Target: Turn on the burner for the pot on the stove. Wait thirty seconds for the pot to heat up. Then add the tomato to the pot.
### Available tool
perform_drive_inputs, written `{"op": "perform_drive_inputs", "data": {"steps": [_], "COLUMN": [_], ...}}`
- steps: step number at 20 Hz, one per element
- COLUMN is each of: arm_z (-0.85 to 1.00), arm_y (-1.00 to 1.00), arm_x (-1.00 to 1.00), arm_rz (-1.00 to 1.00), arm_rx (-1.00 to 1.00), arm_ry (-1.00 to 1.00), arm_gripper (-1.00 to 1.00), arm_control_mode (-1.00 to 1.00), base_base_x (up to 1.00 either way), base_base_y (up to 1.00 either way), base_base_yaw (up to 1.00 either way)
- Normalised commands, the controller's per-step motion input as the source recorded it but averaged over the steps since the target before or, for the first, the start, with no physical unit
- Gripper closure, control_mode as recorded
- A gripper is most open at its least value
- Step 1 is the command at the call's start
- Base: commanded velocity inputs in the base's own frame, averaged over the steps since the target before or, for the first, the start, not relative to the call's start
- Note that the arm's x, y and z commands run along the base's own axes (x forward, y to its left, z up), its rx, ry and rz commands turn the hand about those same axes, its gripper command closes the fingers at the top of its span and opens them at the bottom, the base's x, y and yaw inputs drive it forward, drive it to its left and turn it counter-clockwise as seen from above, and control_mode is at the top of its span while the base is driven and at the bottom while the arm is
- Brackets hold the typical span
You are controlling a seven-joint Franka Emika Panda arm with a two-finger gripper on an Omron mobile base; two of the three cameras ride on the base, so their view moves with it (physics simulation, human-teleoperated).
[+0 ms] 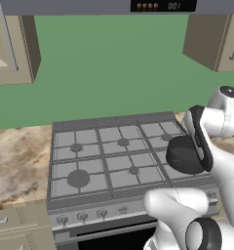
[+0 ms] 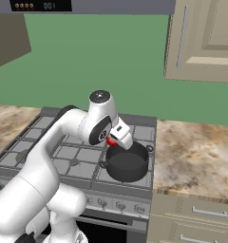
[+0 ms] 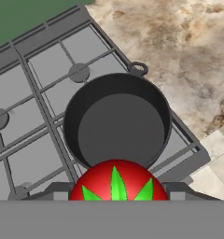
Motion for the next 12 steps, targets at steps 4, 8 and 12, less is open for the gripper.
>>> {"op": "perform_drive_inputs", "data": {"steps": [4,8,12], "arm_z": [0.00,0.00,0.00], "arm_y": [0.00,0.00,0.00], "arm_x": [0.00,0.00,0.00], "arm_rz": [0.00,0.00,0.00], "arm_rx": [0.00,0.00,0.00], "arm_ry": [0.00,0.00,0.00], "arm_gripper": [1.00,1.00,1.00], "arm_control_mode": [-1.00,-1.00,-1.00], "base_base_x": [0.00,0.00,0.00], "base_base_y": [0.00,0.00,0.00], "base_base_yaw": [0.00,0.00,0.00]}}
